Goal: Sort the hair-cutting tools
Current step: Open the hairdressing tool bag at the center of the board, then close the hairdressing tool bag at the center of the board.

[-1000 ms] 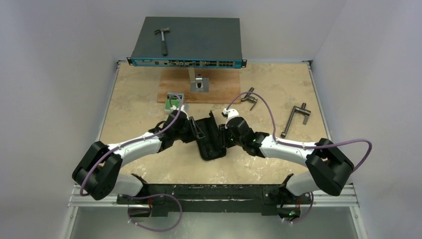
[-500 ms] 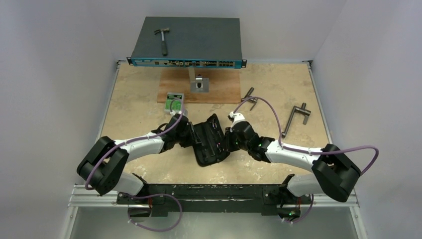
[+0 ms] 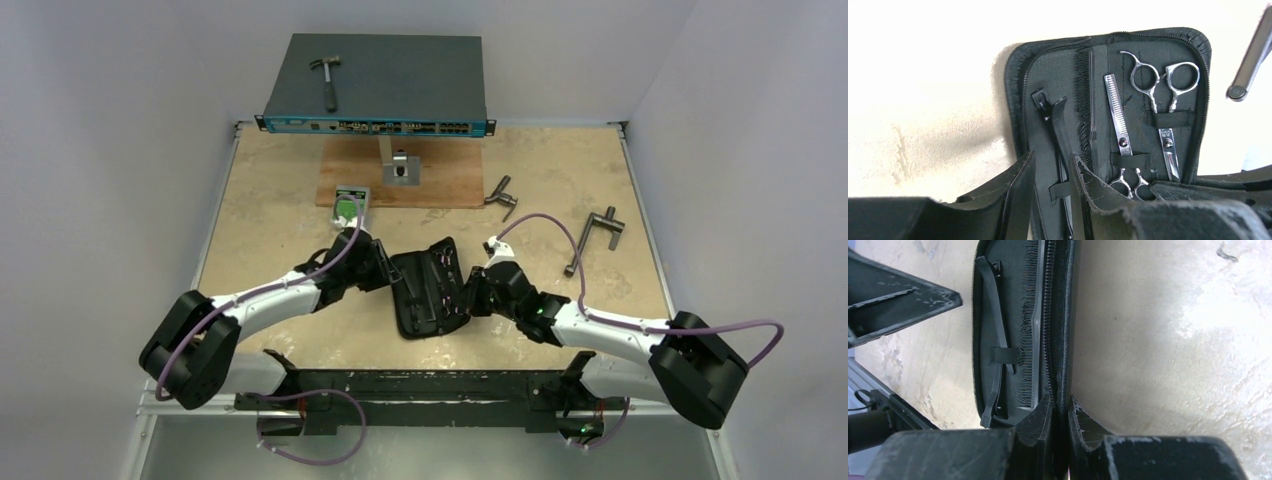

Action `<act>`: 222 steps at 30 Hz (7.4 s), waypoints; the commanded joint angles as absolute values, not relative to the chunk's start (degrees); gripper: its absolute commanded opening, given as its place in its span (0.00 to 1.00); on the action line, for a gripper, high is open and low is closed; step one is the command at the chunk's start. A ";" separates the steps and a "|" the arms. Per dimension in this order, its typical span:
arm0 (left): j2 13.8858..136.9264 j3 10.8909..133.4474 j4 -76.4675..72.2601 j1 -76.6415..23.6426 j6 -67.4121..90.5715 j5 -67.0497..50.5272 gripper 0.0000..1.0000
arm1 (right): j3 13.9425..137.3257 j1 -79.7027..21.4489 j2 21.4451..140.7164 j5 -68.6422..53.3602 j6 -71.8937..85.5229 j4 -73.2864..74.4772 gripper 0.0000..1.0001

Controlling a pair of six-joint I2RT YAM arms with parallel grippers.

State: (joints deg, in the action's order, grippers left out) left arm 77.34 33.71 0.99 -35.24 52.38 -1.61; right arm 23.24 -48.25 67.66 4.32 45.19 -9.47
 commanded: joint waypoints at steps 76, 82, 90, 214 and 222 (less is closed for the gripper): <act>65.12 34.75 8.00 -52.02 37.47 9.61 0.33 | 16.90 -33.14 56.89 5.20 66.38 -11.73 0.00; 66.86 32.45 8.22 -65.45 34.20 19.52 0.34 | 16.77 -33.16 57.71 5.15 68.81 -12.84 0.00; 71.10 29.94 -3.26 -75.15 28.40 29.27 0.27 | 17.57 -33.15 58.01 3.69 68.06 -12.57 0.00; 94.86 51.15 12.38 -80.40 20.70 29.18 0.28 | 17.46 -33.07 56.72 1.14 66.22 -9.99 0.00; 95.02 51.56 13.83 -81.25 20.15 29.43 0.30 | 17.58 -33.05 56.71 1.20 66.31 -9.93 0.00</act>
State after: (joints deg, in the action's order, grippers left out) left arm 95.72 50.17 12.56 -80.66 19.97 29.78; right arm 16.82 -33.04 57.98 1.93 65.98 -8.36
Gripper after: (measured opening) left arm 0.294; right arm 0.030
